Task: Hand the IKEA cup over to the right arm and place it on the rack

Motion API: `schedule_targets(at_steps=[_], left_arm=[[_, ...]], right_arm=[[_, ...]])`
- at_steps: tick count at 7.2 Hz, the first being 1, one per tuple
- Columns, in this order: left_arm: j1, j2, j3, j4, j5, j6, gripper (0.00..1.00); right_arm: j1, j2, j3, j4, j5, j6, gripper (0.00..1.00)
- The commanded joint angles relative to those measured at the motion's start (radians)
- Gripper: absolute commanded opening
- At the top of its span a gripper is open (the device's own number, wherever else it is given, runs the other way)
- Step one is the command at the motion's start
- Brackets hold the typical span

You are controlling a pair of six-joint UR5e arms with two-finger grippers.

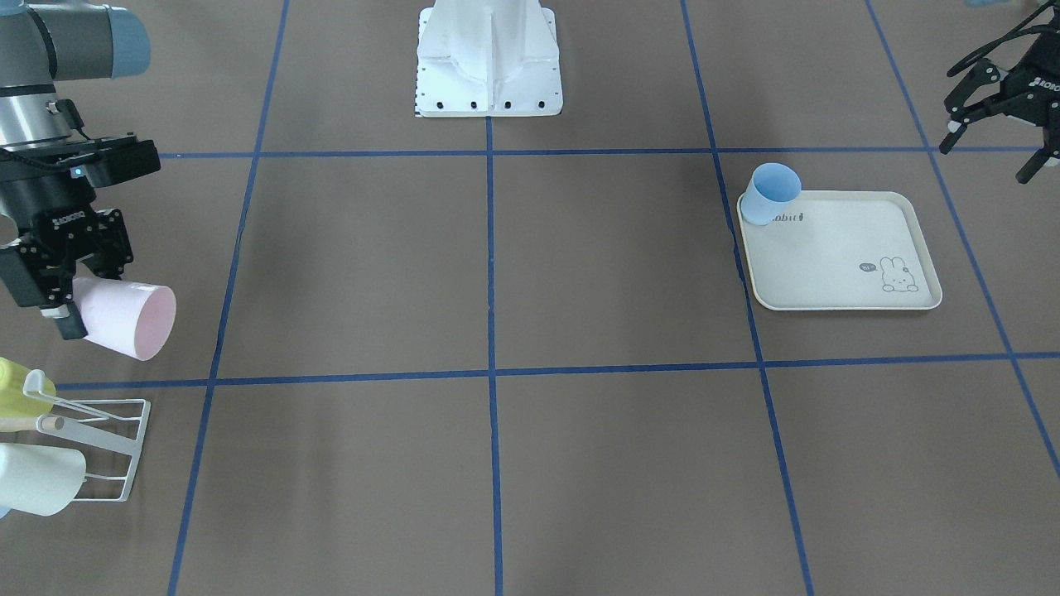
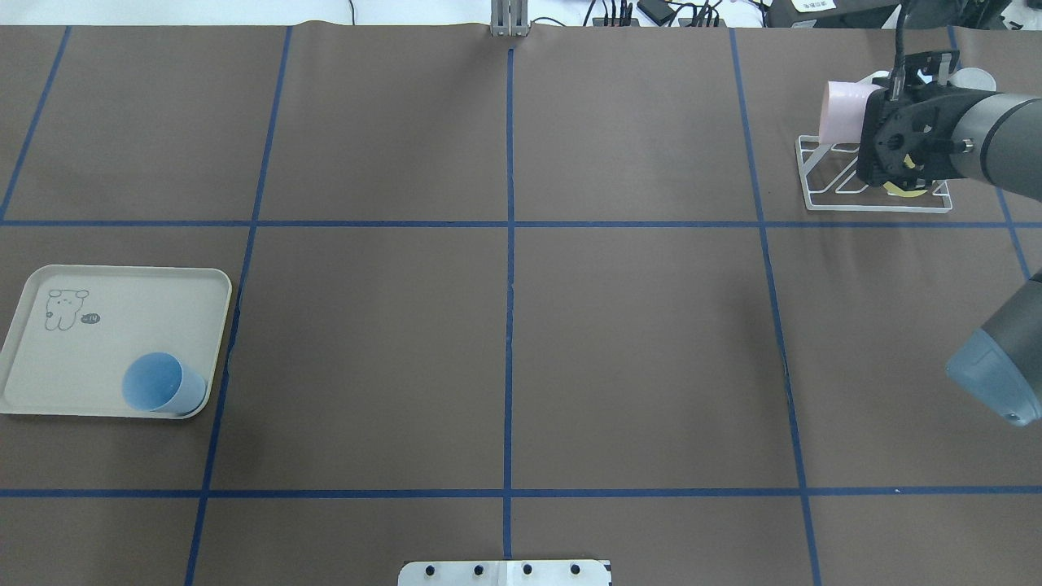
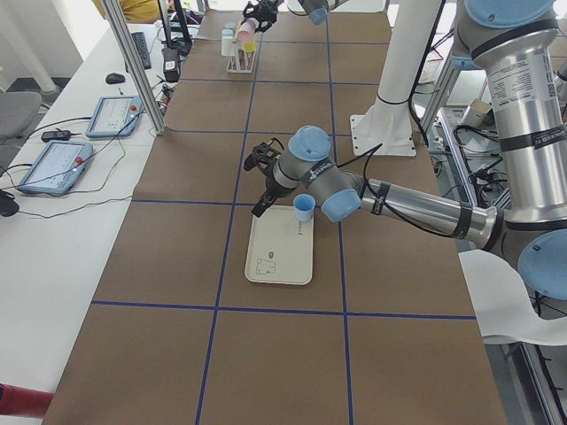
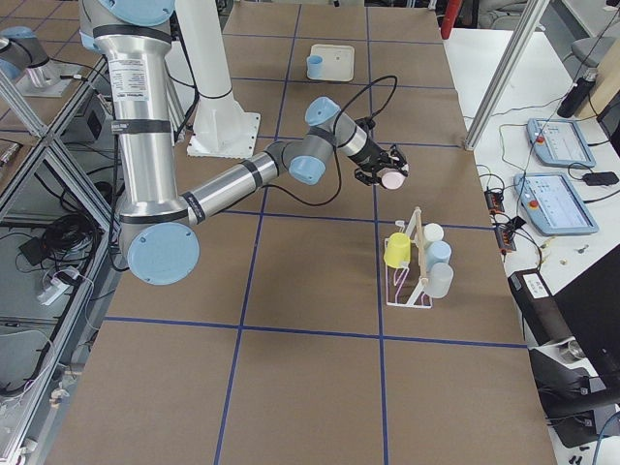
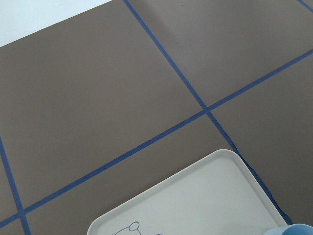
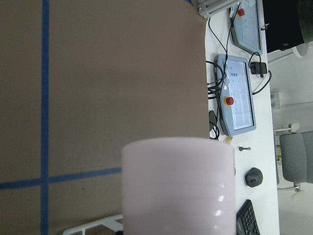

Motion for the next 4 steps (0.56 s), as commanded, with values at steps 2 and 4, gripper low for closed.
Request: schedule_targets(at_steps=[2, 4], left_arm=[[0.001, -0.001, -0.002, 0.000, -0.001, -0.002, 1.00], [0.001, -0.001, -0.004, 0.000, -0.001, -0.002, 1.00]], right_arm=[[0.002, -0.021, 0.064, -0.220, -0.259, -0.333, 0.00], [-0.033, -0.024, 0.058, -0.290, -0.385, -0.441, 0.00]])
